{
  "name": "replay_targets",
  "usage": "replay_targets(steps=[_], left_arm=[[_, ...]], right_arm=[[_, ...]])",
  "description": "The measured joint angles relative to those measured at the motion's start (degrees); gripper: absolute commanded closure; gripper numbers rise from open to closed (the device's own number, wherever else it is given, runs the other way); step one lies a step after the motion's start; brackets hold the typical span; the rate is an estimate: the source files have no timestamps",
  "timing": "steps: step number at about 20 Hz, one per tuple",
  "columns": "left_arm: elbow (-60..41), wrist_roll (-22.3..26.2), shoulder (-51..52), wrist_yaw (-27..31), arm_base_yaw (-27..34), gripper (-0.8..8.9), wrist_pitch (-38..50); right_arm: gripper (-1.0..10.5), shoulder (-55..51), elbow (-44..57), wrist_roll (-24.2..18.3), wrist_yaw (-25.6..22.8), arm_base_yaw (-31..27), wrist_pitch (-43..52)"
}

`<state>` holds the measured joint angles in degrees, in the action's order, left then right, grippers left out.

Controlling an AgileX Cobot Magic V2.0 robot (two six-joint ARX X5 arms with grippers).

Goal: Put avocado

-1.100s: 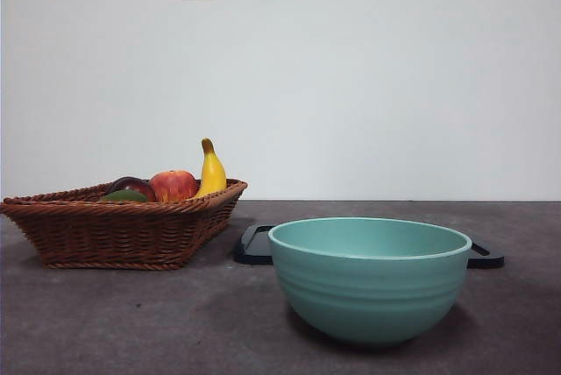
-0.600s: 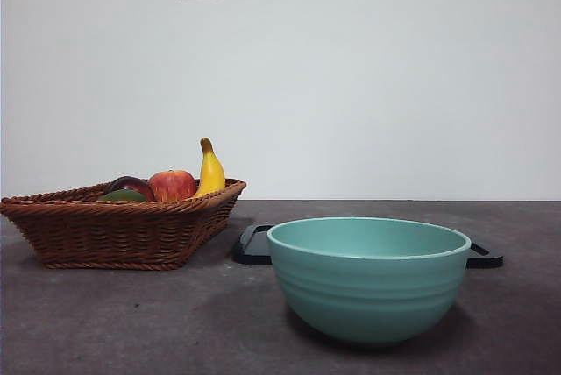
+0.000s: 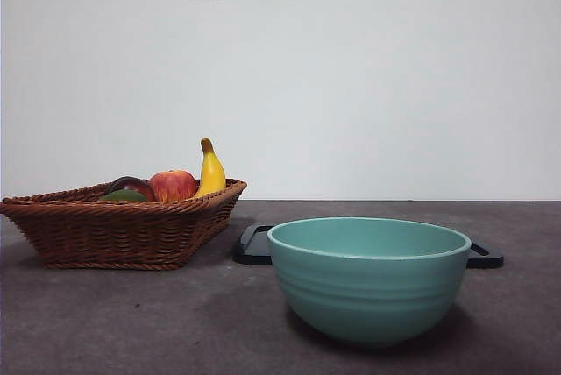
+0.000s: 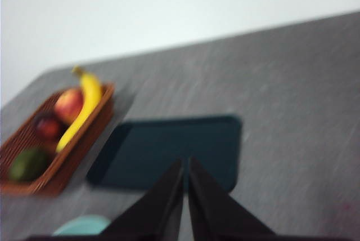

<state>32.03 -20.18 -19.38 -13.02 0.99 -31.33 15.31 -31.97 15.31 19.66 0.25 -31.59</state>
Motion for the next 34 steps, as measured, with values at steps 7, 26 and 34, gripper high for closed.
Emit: replay_targets(steps=[7, 26, 34], left_arm=[[11.3, 8.26, -11.69, -9.84, -1.09, 8.05, -11.34], [29.53, 17.73, -22.99, -12.87, -12.39, 6.59, -35.63], [29.53, 17.7, -22.99, -12.87, -12.44, 4.32, -35.8]], right_arm=[[9.4, 13.2, -15.32, -6.88, 7.15, 0.96, -16.55], [9.0, 30.32, -32.72, -14.01, 7.3, 22.05, -38.14], [5.3, 30.32, -32.72, -13.75, 7.28, 22.1, -38.05]])
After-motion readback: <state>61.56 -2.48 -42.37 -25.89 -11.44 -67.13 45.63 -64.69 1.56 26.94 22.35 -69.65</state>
